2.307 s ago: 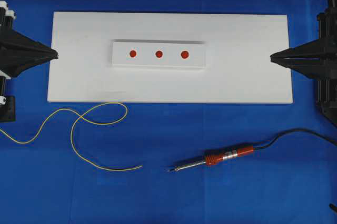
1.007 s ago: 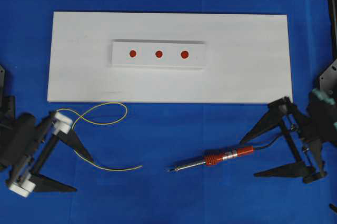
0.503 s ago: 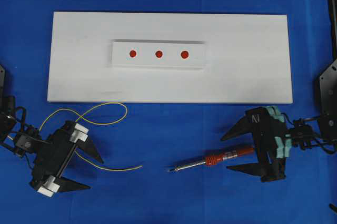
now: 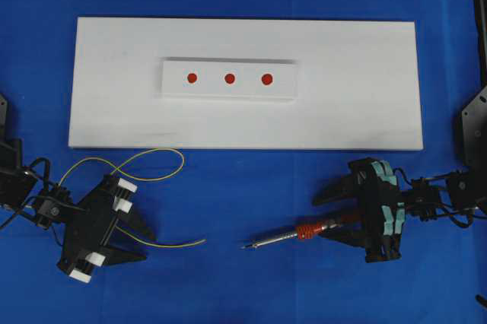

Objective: Touch the tip of the soldering iron to the tip of the solder at the mark.
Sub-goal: 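Close left gripper on solder wire, right gripper on iron handle, then lift both held tools and carry them over the red-dot strip, then bring solder tip to left red dot and iron tip beside it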

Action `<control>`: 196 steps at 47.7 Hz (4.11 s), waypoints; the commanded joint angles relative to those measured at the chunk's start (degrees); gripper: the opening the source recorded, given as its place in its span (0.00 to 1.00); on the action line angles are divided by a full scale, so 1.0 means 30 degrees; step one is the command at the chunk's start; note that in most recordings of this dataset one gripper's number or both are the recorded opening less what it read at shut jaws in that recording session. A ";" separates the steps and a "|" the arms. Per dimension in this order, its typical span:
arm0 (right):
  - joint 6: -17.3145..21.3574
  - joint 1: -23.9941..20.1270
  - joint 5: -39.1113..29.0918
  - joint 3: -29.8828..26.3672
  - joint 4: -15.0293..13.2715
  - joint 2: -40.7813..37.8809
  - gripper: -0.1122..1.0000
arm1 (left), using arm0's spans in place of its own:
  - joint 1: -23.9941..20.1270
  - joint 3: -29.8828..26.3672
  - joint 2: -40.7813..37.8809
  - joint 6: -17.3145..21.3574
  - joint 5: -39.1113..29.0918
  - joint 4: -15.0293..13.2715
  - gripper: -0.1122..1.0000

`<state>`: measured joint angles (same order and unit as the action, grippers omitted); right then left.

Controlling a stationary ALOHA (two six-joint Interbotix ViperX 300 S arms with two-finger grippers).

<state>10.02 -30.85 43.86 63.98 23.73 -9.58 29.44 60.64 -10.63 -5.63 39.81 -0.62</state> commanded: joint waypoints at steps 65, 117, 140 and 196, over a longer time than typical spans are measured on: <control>-0.2402 0.3311 -1.3682 -0.2402 -0.0117 0.9668 0.16 | -0.2988 -0.5273 0.8467 -0.0850 -1.7900 0.0117 0.12; -0.2344 1.4795 -2.0654 -0.5303 -0.4365 0.9287 0.16 | -1.1455 -0.9023 0.6650 0.0820 -2.3203 0.0264 0.12; -0.2285 1.4883 -2.0830 -0.5537 -0.4688 0.9053 0.16 | -1.2041 -0.8965 0.6709 0.1084 -2.3232 0.0264 0.12; -0.2344 1.4912 -2.0713 -0.5537 -0.4775 0.9053 0.16 | -1.2217 -0.5244 0.7236 -0.1230 -2.0889 0.0264 0.12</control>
<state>3.08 13.71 -18.81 49.04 9.58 17.23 -7.56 45.44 10.63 -9.23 -23.47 0.00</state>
